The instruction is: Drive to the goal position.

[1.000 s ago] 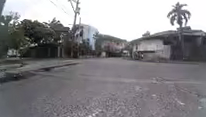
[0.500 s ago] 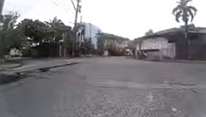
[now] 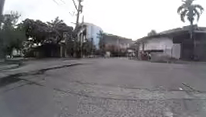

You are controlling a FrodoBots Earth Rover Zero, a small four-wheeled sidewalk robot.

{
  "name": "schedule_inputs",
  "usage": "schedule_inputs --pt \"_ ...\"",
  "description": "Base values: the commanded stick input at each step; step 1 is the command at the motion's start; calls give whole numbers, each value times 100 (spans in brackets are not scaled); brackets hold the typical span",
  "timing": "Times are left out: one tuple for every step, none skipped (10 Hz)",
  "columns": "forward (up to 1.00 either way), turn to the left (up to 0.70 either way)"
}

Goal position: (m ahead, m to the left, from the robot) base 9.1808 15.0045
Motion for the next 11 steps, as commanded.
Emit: schedule_inputs --pt "100 2" --pt "100 2" --pt "100 2" --pt "100 2" --pt "100 2" --pt "100 2" --pt "100 2" --pt "100 2" --pt "100 2" --pt "100 2" --pt "100 2"
